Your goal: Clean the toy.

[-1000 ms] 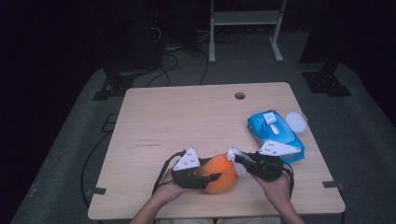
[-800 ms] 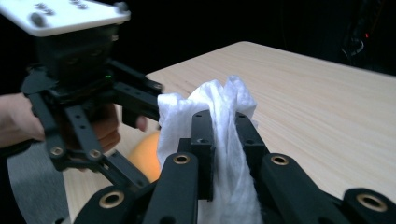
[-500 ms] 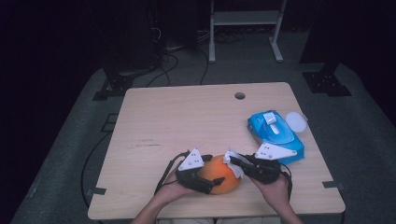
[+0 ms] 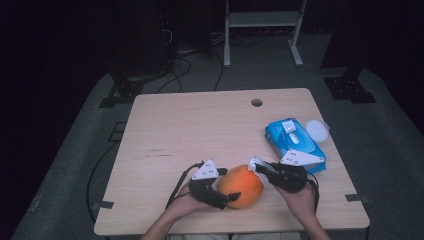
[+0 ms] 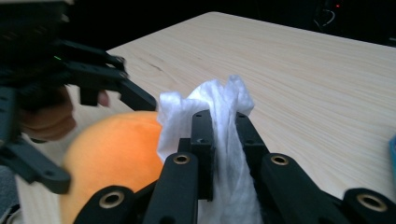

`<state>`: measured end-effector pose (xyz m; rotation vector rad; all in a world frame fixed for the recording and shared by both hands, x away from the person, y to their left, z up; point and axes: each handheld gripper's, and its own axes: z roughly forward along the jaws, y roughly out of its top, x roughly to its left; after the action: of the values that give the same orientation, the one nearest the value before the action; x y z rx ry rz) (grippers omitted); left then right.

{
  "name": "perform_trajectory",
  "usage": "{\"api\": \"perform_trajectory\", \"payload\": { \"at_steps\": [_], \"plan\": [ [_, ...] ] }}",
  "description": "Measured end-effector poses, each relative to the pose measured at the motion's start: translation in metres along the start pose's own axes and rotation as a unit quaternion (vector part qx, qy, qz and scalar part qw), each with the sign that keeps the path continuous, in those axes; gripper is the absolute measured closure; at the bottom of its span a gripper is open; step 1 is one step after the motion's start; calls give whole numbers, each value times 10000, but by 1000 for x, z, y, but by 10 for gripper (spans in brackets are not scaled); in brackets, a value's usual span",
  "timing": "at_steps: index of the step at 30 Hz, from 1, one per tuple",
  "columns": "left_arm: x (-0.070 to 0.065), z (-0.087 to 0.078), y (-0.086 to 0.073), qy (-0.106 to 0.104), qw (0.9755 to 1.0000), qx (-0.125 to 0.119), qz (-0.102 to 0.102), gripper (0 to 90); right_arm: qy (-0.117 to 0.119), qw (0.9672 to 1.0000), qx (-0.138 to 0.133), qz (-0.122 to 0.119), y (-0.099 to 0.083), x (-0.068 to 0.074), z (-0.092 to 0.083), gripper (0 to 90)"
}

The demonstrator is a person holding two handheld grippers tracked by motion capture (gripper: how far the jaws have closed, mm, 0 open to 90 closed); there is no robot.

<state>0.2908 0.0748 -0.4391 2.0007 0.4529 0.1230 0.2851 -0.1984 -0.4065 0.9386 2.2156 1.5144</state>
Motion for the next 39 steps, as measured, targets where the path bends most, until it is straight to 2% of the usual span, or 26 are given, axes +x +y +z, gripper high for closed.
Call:
{"api": "perform_trajectory", "payload": {
  "at_steps": [2,4,5,7,9,14,16,20,23,25,27,34,36,39],
  "plan": [
    [-5,0,2,48,9998,-4,188,219,84,9998,-17,-151,4,10,1,806],
    [-11,1,5,114,9994,-10,334,261,369,9989,-95,-268,9,22,3,805],
    [-13,2,5,144,9990,-15,419,283,421,9985,-54,-358,10,28,5,805],
    [-15,1,5,183,9986,-22,499,318,360,9978,24,-562,12,34,8,806],
    [-14,0,5,185,9985,-33,518,342,358,9986,2,-390,10,27,8,806],
    [-13,1,4,182,9982,-54,564,351,-50,10000,33,-16,-1,-5,1,805],
    [-13,1,4,164,9982,-54,568,351,-129,9999,38,48,-3,-11,-2,805],
    [-12,0,2,147,9982,-65,570,350,-180,9997,89,-121,-1,-6,-2,805],
    [-13,0,2,160,9982,-61,568,350,-76,9999,54,-134,2,1,-2,805],
    [-12,0,2,163,9981,-48,591,352,5,9996,34,-294,4,9,-2,805],
    [-11,-1,1,155,9982,-60,583,354,-20,9993,69,-362,5,11,-2,805],
    [-4,-2,-1,131,9991,-99,398,354,-306,9995,73,82,-3,-16,-8,805],
    [-3,-3,-1,125,9992,-111,374,354,-335,9993,67,125,-4,-18,-10,805],
    [-5,-2,-1,121,9991,-112,400,353,-168,9999,12,13,0,-8,-9,805]
  ]
}}
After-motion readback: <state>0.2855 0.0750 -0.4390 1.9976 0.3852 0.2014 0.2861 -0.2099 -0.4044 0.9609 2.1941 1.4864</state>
